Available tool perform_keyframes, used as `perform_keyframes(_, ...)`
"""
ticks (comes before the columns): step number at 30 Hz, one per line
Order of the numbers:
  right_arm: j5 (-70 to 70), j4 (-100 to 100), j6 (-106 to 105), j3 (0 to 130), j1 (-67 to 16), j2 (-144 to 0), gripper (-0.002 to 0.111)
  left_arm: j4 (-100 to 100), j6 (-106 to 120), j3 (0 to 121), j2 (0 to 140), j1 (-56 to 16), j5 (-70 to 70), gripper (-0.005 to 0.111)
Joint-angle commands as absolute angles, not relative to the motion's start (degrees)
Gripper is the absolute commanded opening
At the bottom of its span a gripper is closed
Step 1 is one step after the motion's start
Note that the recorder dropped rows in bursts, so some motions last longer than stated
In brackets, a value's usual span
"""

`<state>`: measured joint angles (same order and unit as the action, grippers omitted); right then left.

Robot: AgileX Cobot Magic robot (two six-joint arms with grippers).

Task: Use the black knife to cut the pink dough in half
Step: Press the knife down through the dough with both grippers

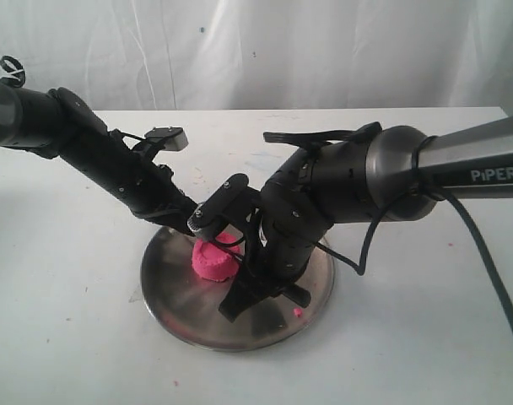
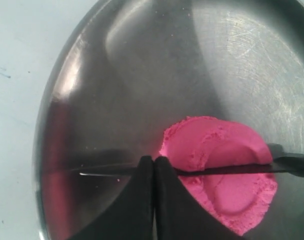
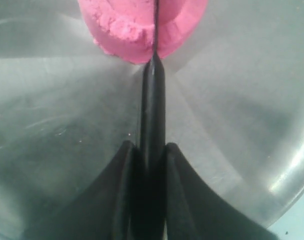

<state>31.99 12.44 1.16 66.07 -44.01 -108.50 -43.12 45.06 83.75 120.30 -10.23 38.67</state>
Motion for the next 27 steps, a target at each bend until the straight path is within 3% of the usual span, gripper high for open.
perform_keyframes(1,31.69,12.27,1.29,66.22,-43.9,-110.36,0.0,-42.99,45.14,83.43,118.94,-10.96,40.46,0.0)
perform_keyframes(27,31.61,9.98,0.0,66.22,-43.9,-108.64,0.0,-42.65,45.14,83.43,121.58,-10.96,40.5,0.0)
